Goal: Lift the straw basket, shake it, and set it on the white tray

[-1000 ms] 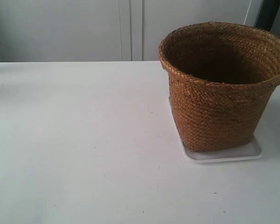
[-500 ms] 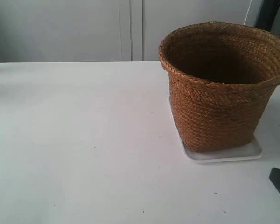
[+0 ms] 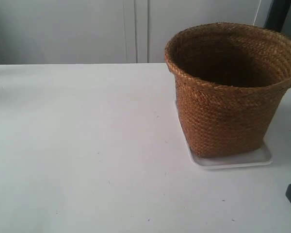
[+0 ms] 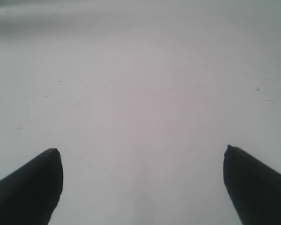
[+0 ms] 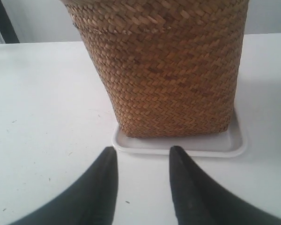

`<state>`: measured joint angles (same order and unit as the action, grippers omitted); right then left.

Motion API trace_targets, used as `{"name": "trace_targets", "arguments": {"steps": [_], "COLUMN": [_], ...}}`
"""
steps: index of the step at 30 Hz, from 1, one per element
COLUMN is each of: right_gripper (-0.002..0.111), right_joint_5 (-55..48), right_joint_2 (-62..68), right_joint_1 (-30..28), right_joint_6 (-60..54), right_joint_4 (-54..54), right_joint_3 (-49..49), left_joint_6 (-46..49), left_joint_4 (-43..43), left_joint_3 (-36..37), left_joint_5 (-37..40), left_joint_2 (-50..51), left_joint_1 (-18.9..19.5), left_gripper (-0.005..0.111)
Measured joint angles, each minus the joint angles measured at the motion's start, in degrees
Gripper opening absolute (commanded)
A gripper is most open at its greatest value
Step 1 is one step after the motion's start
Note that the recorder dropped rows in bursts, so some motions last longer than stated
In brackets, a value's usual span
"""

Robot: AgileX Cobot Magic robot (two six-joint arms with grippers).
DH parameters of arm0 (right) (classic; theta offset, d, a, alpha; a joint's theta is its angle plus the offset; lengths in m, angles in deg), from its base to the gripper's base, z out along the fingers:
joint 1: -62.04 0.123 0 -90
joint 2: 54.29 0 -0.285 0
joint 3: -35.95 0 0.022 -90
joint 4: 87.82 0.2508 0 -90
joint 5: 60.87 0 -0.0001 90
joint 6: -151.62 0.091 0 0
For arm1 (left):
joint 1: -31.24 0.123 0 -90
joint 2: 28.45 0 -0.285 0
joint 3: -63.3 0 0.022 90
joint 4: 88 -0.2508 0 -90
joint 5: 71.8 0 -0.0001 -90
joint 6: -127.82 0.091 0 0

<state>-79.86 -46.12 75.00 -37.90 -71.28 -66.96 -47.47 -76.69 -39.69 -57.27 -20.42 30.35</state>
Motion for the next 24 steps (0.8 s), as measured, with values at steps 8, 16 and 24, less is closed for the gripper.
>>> {"name": "trace_targets", "arguments": {"steps": [8,16,24], "right_gripper": [0.035,0.035,0.035], "right_joint_5": [-1.3,-1.8,-1.8], "right_joint_2": [0.0,0.0,0.0], "right_joint_1": [0.0,0.0,0.0], "right_joint_6": [-5.6,-5.5,-5.5], "right_joint_4": [-0.4,-0.4,-0.4], "right_joint_3": [0.0,0.0,0.0], "left_joint_6": [0.0,0.0,0.0], "left_joint_4": [-0.2,-0.2,-0.2], "left_joint_3": [0.0,0.0,0.0], "left_joint_5": [0.0,0.0,0.0], "left_joint_2": [0.0,0.0,0.0], "left_joint_1": [0.1,0.1,0.1], "left_gripper": [0.093,0.093,0.093]}}
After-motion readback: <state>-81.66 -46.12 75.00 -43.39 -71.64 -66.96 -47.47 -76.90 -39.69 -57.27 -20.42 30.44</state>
